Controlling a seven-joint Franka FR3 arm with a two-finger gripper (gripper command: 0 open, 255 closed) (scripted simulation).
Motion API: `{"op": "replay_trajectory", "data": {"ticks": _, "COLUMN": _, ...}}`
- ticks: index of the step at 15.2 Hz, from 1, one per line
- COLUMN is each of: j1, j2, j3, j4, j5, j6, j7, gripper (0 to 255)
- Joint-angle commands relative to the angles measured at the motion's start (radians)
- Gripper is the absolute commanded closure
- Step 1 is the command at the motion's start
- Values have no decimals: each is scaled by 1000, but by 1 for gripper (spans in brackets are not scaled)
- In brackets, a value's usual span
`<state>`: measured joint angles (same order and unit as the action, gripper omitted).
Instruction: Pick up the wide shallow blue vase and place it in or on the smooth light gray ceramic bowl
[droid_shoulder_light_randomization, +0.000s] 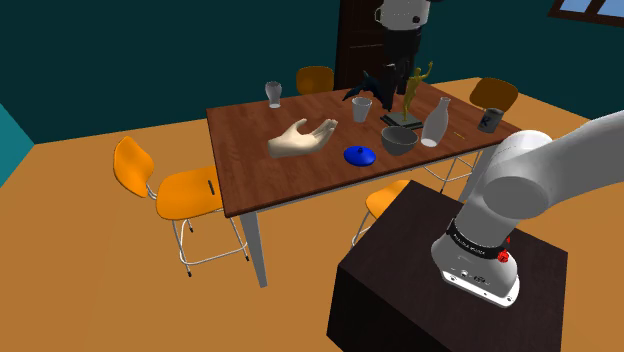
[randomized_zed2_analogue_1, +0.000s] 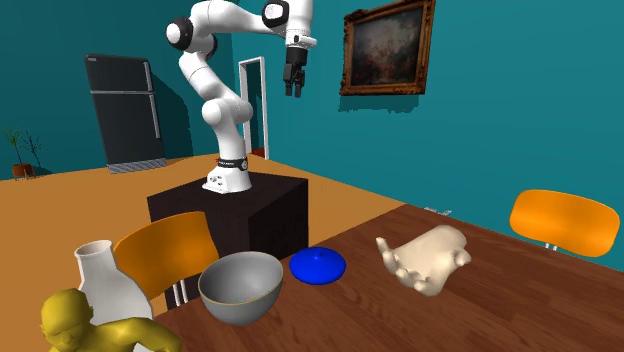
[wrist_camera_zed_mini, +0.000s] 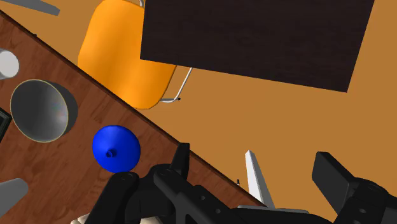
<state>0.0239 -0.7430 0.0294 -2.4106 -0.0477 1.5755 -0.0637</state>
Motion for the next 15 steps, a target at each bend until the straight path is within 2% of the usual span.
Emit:
{"op": "replay_trajectory", "data": {"ticks": 1, "j1": 0, "j2": 0, "j3": 0, "j4": 0, "j5": 0, "j6": 0, "j7": 0, "gripper": 0}}
{"op": "replay_trajectory", "data": {"ticks": 8, "j1": -48, "j2": 112, "j3": -92, "j4": -93, "j5": -68, "j6": 229, "j7": -81, "gripper": 0}}
{"op": "replay_trajectory", "data": {"ticks": 15, "j1": -92, "j2": 298, "j3": -183, "j4": -117, "j5": -117, "j6": 464, "j7": -159, "gripper": 0}}
